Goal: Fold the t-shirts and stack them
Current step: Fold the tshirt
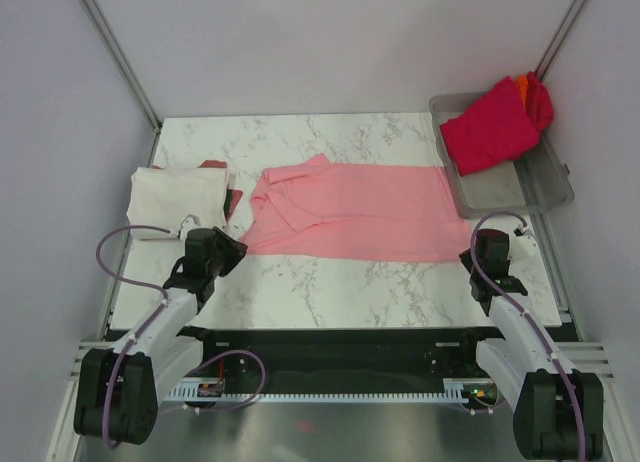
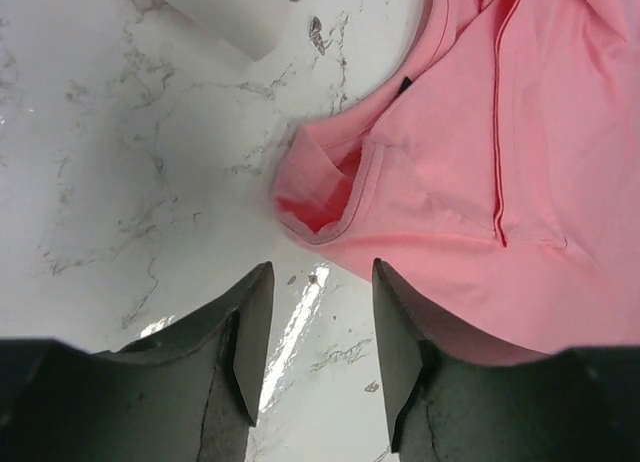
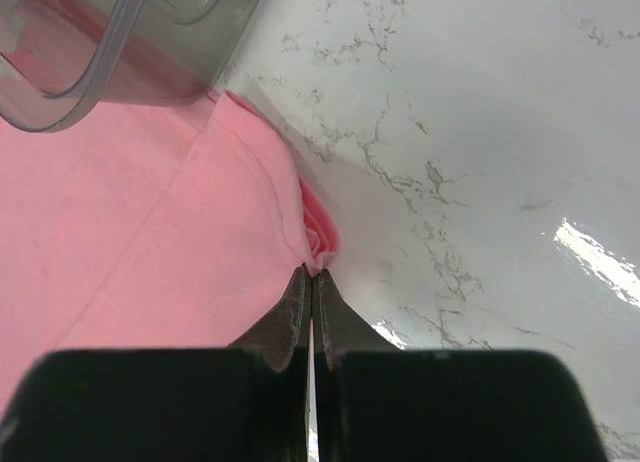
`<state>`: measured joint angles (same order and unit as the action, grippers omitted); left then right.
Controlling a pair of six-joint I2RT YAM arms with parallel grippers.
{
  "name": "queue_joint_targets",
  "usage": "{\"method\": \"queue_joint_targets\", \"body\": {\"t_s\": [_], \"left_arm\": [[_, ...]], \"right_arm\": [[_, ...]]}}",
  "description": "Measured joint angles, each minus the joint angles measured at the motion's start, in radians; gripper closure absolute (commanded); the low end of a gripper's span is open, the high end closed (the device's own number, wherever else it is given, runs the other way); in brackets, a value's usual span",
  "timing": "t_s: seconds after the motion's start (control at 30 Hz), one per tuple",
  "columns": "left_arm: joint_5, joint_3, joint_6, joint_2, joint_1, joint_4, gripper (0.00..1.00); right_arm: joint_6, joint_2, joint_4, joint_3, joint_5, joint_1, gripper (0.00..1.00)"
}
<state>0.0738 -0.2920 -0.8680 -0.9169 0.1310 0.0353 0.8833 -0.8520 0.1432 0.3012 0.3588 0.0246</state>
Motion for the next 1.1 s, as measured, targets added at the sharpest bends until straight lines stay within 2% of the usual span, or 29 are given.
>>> {"method": "queue_joint_targets", "body": {"t_s": [0.07, 0.17, 0.47, 0.67, 1.0, 1.1], "left_arm": [[-0.006, 0.000, 0.003, -0.032, 0.003, -0.023, 0.43], [-0.009, 0.000, 0.005, -0.091, 0.008, -0.048, 0.42], [-0.022, -0.029, 0.008, -0.246, 0.011, -0.166, 0.45], [-0.002, -0.057, 0.008, -0.293, 0.013, -0.180, 0.45], [0.039, -0.119, 0.006, -0.371, 0.013, -0.153, 0.63], [0.059, -0.150, 0.005, -0.401, 0.013, -0.127, 0.73]], "right_arm": [[-0.001, 0.000, 0.000, 0.000, 0.000, 0.000, 1.00], [-0.002, 0.000, 0.000, 0.000, 0.000, 0.000, 1.00], [-0.002, -0.006, -0.001, 0.000, -0.003, 0.000, 1.00], [-0.002, -0.011, -0.002, 0.000, -0.004, 0.000, 1.00], [-0.002, -0.011, -0.002, 0.000, -0.006, 0.000, 1.00], [-0.002, -0.011, -0.002, 0.000, -0.008, 0.000, 1.00]]}}
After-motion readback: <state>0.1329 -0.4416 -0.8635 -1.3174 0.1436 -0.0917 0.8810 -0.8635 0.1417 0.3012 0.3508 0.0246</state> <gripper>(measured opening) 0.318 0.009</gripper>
